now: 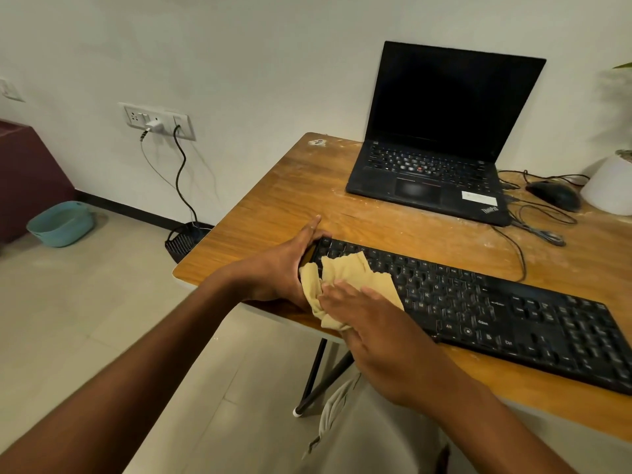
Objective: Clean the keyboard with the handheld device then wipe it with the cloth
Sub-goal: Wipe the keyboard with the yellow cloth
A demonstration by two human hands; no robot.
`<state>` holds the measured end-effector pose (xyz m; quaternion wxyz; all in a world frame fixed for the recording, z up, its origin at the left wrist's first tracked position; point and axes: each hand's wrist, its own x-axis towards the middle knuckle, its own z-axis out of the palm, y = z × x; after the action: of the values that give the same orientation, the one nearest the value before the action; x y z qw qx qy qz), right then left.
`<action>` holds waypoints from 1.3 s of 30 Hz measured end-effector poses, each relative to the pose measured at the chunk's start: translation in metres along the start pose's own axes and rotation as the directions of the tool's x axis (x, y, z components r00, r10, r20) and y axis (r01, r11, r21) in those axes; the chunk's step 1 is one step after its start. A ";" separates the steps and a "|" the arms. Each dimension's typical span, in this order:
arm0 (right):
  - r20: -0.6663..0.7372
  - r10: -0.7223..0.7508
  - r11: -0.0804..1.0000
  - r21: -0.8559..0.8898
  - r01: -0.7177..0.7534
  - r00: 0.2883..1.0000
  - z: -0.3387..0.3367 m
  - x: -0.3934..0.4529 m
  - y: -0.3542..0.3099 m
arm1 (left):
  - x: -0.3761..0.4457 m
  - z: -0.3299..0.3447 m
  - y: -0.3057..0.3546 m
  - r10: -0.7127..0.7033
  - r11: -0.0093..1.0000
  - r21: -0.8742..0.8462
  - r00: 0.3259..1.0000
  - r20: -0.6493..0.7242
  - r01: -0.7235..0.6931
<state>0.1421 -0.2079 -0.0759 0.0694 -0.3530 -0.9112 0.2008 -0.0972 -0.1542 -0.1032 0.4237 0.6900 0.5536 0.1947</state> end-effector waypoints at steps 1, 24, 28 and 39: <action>-0.012 0.014 0.999 0.042 -0.014 1.000 -0.002 -0.006 -0.002 | 0.000 0.000 0.001 -0.002 1.000 0.001 1.000 -0.001 0.002; -0.166 0.282 0.953 -0.067 -0.296 0.945 -0.015 0.051 0.028 | -0.002 0.000 0.005 -0.058 0.998 0.004 0.998 -0.028 0.058; -0.161 0.240 0.961 -0.097 -0.258 0.957 -0.002 0.034 0.018 | -0.003 -0.001 0.009 -0.073 0.997 0.013 0.997 -0.038 0.074; -0.233 0.266 0.949 0.233 -0.212 0.935 0.011 -0.038 -0.031 | -0.002 -0.001 0.006 -0.061 0.998 -0.013 0.998 -0.023 0.061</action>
<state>0.1483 -0.2576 -0.0731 0.1998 -0.4759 -0.8187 0.2518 -0.0948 -0.1565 -0.0976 0.4272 0.6679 0.5780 0.1931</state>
